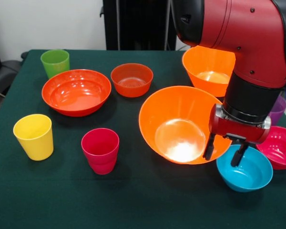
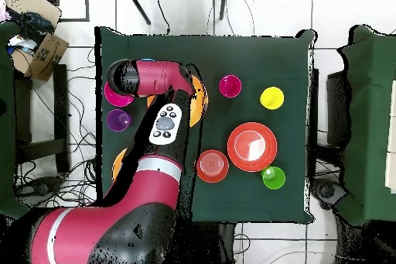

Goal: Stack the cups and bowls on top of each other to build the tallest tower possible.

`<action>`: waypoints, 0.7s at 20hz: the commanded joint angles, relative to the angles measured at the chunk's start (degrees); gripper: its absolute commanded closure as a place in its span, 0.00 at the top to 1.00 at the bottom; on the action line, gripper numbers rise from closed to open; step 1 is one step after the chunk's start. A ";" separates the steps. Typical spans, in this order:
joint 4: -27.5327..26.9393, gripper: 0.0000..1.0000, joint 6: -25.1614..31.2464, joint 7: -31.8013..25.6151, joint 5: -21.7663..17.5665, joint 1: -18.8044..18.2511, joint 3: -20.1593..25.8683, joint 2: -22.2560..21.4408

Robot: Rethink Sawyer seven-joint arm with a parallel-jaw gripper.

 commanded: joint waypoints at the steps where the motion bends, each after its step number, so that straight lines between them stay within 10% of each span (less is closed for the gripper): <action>1: -0.95 1.00 6.71 4.77 -1.01 -0.19 3.74 -0.56; 14: -0.28 1.00 17.88 -0.49 -2.82 -1.32 2.90 -8.77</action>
